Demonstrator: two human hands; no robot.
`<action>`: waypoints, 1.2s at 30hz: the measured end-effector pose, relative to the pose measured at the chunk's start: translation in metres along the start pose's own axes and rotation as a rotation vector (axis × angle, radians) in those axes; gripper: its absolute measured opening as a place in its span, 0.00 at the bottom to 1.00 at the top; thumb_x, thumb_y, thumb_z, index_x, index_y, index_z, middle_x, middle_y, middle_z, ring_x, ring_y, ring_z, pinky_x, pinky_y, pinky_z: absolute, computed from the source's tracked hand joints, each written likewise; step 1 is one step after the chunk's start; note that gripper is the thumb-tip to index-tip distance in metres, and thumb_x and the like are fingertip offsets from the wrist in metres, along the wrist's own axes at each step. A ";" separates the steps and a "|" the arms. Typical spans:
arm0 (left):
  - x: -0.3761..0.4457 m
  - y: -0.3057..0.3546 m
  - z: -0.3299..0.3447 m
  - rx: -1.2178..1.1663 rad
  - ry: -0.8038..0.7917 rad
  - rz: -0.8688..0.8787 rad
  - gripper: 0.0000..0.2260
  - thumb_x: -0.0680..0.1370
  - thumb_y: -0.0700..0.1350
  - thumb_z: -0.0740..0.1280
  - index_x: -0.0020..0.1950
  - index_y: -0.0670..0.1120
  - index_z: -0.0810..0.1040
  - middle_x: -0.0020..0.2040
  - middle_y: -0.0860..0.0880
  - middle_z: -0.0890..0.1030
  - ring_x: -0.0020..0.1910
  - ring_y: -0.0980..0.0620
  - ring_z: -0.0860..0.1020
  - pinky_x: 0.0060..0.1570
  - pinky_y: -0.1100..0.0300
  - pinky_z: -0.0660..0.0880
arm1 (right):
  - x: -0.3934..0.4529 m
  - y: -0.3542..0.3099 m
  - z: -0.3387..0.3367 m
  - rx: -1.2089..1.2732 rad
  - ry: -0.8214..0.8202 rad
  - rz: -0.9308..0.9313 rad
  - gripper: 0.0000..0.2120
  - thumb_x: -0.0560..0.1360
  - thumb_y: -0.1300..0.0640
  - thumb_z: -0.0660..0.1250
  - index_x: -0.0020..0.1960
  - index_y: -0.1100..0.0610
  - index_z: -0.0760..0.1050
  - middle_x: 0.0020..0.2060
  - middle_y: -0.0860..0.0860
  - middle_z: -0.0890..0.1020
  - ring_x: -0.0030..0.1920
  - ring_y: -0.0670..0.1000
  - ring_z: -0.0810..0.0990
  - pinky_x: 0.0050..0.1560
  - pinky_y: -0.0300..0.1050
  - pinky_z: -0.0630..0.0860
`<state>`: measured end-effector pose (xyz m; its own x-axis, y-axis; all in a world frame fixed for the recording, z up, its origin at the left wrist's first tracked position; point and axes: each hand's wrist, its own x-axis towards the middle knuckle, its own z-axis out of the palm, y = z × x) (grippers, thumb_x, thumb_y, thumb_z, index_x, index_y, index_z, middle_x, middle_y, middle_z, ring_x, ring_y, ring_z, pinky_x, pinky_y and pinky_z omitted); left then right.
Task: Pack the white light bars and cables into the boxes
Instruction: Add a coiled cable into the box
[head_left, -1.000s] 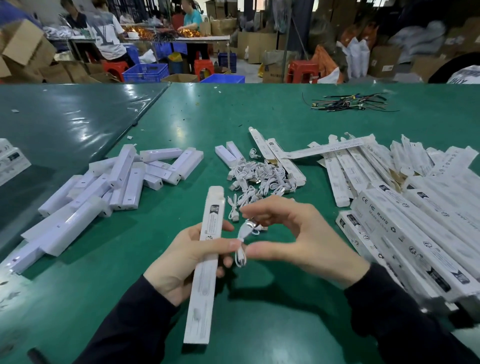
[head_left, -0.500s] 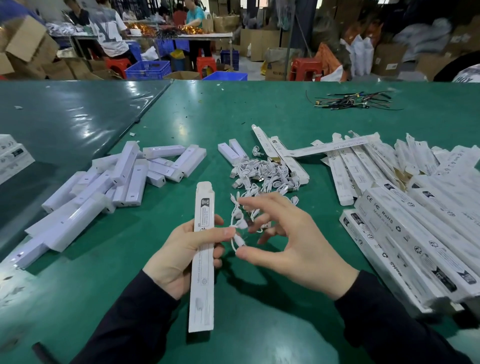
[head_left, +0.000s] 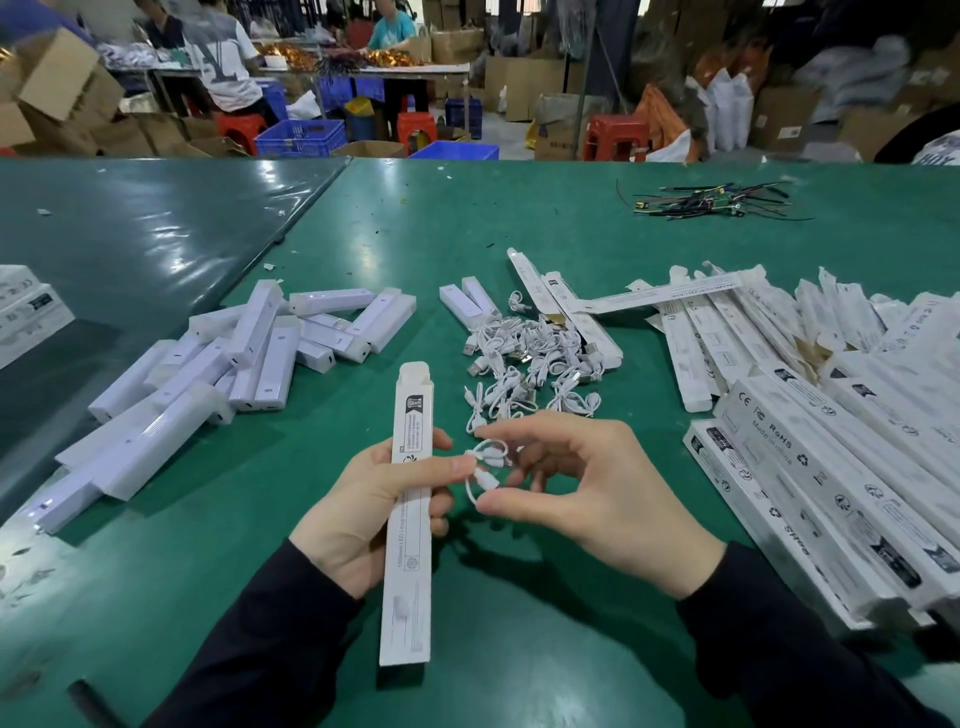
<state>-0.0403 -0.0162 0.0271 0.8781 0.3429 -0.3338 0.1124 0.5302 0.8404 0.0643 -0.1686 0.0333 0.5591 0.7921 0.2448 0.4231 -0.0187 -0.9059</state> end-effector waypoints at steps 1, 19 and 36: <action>0.000 0.000 0.000 -0.008 0.003 0.002 0.17 0.59 0.36 0.73 0.45 0.42 0.73 0.27 0.49 0.73 0.19 0.56 0.67 0.19 0.67 0.68 | 0.000 0.000 -0.001 0.028 0.006 0.007 0.20 0.64 0.62 0.81 0.54 0.57 0.83 0.41 0.50 0.84 0.36 0.49 0.80 0.41 0.42 0.78; 0.000 -0.002 0.003 -0.069 -0.013 0.009 0.18 0.61 0.33 0.75 0.46 0.42 0.72 0.25 0.50 0.72 0.18 0.57 0.67 0.19 0.67 0.68 | -0.005 0.004 0.013 -0.019 0.098 -0.074 0.28 0.64 0.57 0.81 0.62 0.52 0.79 0.46 0.49 0.84 0.45 0.50 0.81 0.48 0.40 0.79; -0.008 -0.004 0.007 0.281 -0.305 -0.068 0.20 0.74 0.50 0.70 0.58 0.39 0.70 0.34 0.40 0.78 0.18 0.47 0.74 0.19 0.62 0.73 | 0.011 0.008 -0.024 0.319 0.274 0.042 0.09 0.69 0.60 0.73 0.49 0.55 0.84 0.39 0.53 0.87 0.42 0.52 0.87 0.42 0.38 0.81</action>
<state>-0.0445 -0.0267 0.0294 0.9568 0.0467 -0.2868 0.2608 0.2971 0.9185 0.0909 -0.1743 0.0370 0.7580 0.6027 0.2495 0.1783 0.1765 -0.9680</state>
